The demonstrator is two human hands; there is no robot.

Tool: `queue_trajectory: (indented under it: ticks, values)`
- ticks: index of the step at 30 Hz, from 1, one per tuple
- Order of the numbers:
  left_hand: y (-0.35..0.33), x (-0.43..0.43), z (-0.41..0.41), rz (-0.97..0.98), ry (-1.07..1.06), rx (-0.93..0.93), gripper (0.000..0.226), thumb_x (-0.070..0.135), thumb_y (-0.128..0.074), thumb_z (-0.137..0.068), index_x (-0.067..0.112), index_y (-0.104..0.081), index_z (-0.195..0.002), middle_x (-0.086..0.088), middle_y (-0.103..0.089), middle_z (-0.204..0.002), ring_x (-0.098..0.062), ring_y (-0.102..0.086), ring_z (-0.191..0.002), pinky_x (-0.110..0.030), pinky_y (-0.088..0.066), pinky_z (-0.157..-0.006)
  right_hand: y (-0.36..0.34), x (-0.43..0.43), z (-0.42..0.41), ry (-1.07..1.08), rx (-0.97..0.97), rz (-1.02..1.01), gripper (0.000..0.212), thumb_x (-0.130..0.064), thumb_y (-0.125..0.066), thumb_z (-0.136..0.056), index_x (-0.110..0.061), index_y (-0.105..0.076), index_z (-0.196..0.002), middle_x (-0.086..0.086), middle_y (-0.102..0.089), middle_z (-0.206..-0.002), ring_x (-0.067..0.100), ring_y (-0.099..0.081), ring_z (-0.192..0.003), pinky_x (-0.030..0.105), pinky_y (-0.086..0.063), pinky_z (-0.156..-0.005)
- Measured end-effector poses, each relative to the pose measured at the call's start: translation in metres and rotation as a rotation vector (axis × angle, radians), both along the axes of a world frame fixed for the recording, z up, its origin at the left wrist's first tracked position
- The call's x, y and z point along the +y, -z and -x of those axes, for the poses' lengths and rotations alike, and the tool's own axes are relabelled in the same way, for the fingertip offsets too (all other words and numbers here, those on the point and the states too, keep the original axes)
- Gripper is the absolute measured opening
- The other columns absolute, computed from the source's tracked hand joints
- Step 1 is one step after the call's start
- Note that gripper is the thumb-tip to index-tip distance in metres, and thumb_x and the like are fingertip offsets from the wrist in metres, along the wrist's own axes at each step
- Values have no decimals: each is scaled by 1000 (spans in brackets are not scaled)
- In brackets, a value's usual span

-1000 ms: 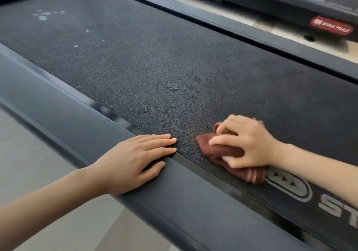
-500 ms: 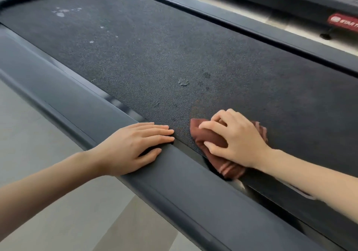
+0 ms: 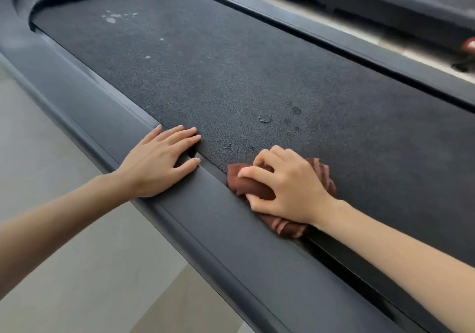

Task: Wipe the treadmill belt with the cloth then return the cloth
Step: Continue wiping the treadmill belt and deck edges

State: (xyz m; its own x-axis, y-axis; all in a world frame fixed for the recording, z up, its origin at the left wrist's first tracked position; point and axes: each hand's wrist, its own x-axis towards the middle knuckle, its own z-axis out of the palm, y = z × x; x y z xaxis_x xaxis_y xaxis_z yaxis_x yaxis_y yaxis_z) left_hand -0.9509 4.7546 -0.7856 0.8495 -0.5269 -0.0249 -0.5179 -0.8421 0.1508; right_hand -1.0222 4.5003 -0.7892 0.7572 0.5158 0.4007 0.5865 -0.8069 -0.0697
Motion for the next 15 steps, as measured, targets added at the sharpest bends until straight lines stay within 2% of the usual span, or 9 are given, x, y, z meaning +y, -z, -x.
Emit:
queue_trajectory:
  ticks: [3,6,8,12,15]
  values:
    - [2,0,-4,-4,6,-2,85,68,0,-73,31,-25,-146,15,-16,-154,-4,-8,-142,-33,-1,-118,-1,-6,-13,-39,-3,-24,32,-39,-60,-75,-19,-72,-97,5,-60,-82,25,-54,-71,33,-46,-64]
    - [3,0,-3,1,6,-3,84,67,0,-74,31,-24,-146,16,-15,-154,-3,-7,-142,-33,-1,-118,-1,-17,-36,28,13,-5,34,-43,-56,-75,-22,-71,-98,3,-60,-83,24,-56,-76,32,-47,-67]
    - [3,0,-3,5,2,-6,83,67,0,-74,32,-24,-146,16,-14,-154,-3,-6,-142,-33,-1,-118,-3,-30,-63,204,20,-9,38,-47,-51,-76,-24,-68,-102,4,-60,-86,26,-58,-84,35,-47,-71]
    - [3,-1,-4,13,-1,-13,82,66,-1,-74,33,-24,-145,17,-15,-154,-3,-6,-142,-31,-2,-117,-1,-46,-114,709,50,-50,39,-48,-53,-84,-24,-60,-113,11,-58,-106,34,-52,-101,39,-42,-83]
    - [2,-1,-4,37,-4,-22,81,66,-4,-75,32,-28,-144,17,-19,-153,-3,-10,-142,-31,-4,-117,5,-31,-118,815,21,-15,41,-49,-51,-85,-21,-58,-115,14,-56,-110,36,-51,-101,40,-38,-86]
